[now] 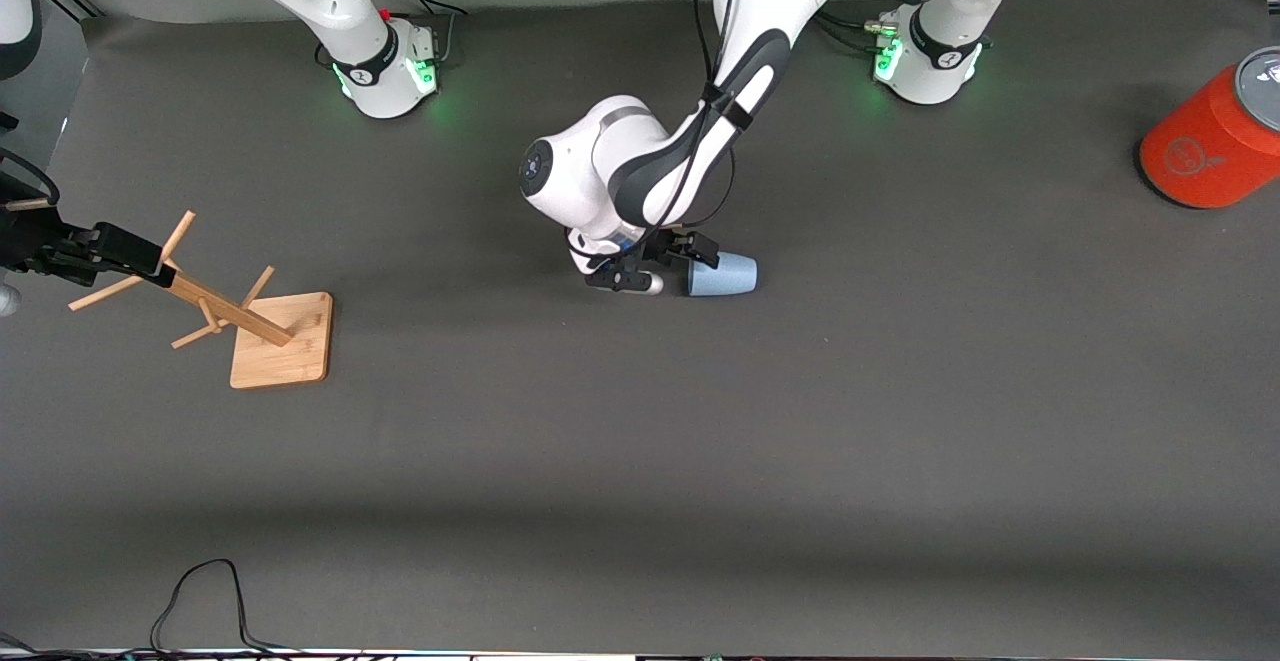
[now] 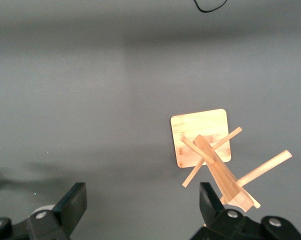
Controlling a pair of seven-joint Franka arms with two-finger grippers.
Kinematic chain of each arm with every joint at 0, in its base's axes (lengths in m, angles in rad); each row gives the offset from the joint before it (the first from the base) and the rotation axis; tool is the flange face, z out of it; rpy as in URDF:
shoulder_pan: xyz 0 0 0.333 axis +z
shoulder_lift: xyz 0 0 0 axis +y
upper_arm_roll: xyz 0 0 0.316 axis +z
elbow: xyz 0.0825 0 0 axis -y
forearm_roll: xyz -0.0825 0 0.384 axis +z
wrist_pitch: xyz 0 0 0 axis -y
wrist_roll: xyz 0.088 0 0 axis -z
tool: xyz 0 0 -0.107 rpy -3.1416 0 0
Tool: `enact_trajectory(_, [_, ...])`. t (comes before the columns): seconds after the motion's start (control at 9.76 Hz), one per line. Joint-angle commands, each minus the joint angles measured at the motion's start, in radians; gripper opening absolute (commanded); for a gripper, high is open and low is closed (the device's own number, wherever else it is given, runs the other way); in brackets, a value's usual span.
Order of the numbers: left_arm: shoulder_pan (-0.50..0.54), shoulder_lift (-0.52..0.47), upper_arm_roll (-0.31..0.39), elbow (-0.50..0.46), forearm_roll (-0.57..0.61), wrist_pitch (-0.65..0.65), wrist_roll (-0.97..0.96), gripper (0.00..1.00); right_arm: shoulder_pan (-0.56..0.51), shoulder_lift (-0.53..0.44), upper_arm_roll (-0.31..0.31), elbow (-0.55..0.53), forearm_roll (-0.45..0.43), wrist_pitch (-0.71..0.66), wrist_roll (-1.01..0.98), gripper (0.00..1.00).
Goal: Rotate and upright cup with both arms
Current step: 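Grasp the blue cup's rim with the left gripper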
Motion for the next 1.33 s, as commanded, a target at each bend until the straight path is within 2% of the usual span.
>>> enact_trajectory(0.0, [-0.016,0.037,0.012,0.029,0.041,-0.012,0.047,0.98,-0.009,-0.030,0.006,-0.031,-0.007,0.014,-0.045,1.00])
enact_trajectory(0.2, [-0.016,0.048,0.011,0.024,0.082,-0.012,0.084,0.96,-0.007,-0.030,0.006,-0.036,-0.010,0.011,-0.045,1.00])
enact_trajectory(0.31, [-0.016,0.059,0.012,0.024,0.093,-0.012,0.094,0.89,-0.007,-0.030,0.006,-0.034,-0.010,0.008,-0.045,1.00])
enact_trajectory(0.41, [-0.016,0.065,0.012,0.024,0.110,-0.012,0.113,0.74,-0.007,-0.030,0.006,-0.034,-0.014,0.006,-0.045,1.00])
enact_trajectory(0.51, [-0.016,0.071,0.012,0.024,0.112,-0.012,0.117,0.53,-0.007,-0.030,0.006,-0.031,-0.013,0.003,-0.042,1.00])
enact_trajectory(0.61, [-0.016,0.071,0.012,0.024,0.115,-0.014,0.137,0.24,-0.009,-0.030,0.006,-0.031,-0.013,-0.004,-0.043,1.00])
enact_trajectory(0.72, [-0.016,0.071,0.012,0.024,0.121,-0.018,0.169,0.00,-0.007,-0.021,0.009,-0.027,-0.013,-0.007,-0.040,1.00])
enact_trajectory(1.02, [-0.007,0.047,0.021,0.032,0.127,-0.073,0.214,0.00,-0.009,-0.018,0.009,-0.024,-0.013,-0.007,-0.042,1.00])
enact_trajectory(1.23, [-0.002,0.019,0.084,0.102,0.109,-0.156,0.286,0.00,-0.009,-0.015,0.009,-0.024,-0.013,-0.007,-0.040,1.00])
